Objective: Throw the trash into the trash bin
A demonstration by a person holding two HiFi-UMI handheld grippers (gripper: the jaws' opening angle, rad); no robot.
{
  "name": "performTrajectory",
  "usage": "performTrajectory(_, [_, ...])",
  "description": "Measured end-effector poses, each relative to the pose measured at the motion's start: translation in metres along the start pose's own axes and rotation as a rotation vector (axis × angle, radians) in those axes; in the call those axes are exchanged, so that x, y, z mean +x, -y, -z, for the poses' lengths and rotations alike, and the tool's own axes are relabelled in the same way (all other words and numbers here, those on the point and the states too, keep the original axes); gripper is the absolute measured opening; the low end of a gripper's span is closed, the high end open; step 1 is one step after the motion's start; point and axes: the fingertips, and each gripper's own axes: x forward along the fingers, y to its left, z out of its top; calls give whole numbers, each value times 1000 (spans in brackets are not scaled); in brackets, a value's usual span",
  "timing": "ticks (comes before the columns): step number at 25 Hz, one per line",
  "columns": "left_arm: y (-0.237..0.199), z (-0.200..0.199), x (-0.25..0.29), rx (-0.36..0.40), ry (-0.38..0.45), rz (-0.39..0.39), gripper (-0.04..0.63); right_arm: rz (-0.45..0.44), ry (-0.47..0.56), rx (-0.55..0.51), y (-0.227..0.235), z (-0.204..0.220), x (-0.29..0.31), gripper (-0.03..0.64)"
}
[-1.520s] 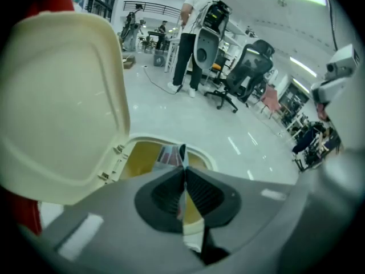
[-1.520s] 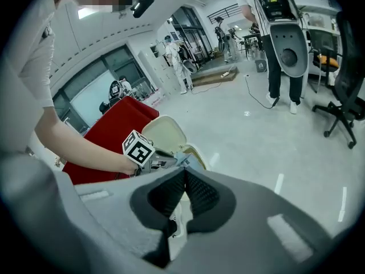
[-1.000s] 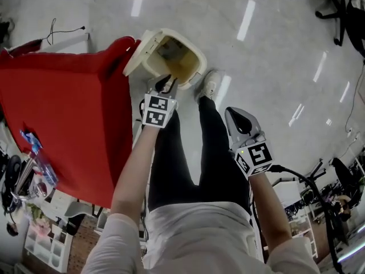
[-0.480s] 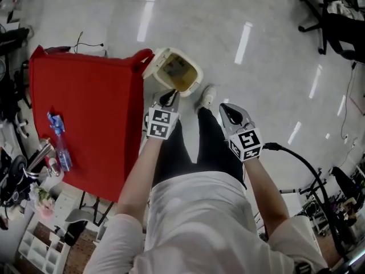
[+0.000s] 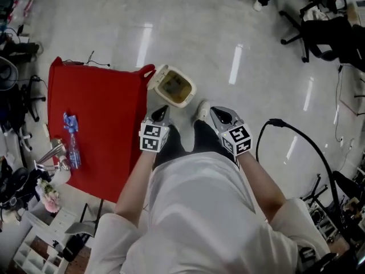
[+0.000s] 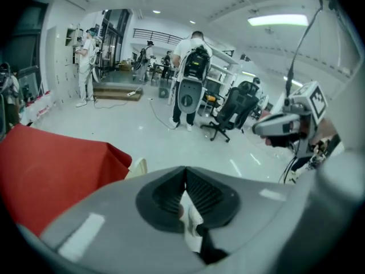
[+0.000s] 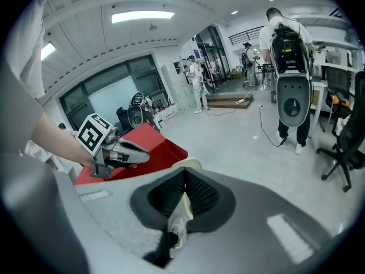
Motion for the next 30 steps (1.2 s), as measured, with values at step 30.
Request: performTrajectory(30, [16, -24, -128, -105, 139, 5, 6, -120, 21, -92, -65, -40, -25, 0])
